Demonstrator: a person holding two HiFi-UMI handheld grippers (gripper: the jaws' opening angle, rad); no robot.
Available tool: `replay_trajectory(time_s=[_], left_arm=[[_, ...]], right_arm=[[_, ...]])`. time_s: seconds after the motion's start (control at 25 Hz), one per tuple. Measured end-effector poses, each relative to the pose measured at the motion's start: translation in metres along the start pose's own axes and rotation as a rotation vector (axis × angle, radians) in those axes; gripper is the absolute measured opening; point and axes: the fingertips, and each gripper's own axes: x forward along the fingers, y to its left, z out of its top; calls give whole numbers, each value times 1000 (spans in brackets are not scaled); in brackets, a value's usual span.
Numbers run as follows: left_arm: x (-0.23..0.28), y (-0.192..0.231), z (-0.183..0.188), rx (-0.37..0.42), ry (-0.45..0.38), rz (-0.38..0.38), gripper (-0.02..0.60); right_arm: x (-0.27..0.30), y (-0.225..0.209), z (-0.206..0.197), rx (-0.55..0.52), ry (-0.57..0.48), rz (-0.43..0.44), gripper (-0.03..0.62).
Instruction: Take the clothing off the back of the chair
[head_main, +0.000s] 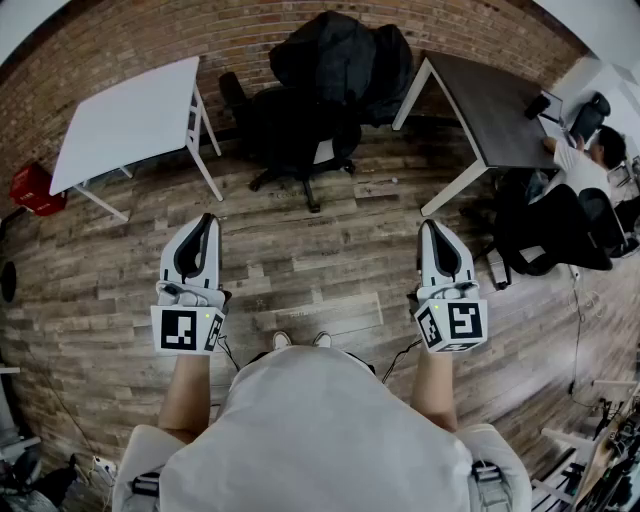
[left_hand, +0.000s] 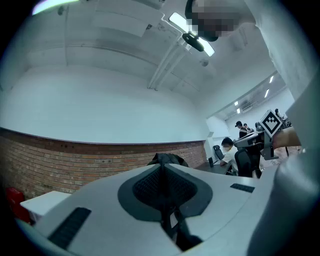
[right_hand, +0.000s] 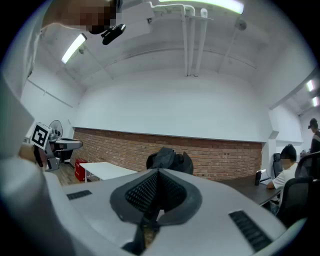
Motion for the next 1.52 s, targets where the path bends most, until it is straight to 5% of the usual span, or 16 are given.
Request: replay_trajectory(time_s=[0.4,0.6,1.0,1.52], left_arm=[[-6,-12,-7,-19,25,25,38],[-8,-27,-10,-21,43,43,38],[-2,-57,-17,7,83,45,38],[93,-39,-54,-76,85,-20,38]], right_arm=[[-8,-5,-13,15,33,33,20],[-10,-6,-36,120,72,152,20],[-24,-24,-75,210,106,173,20],[49,-47,-83,188,161,159,20]])
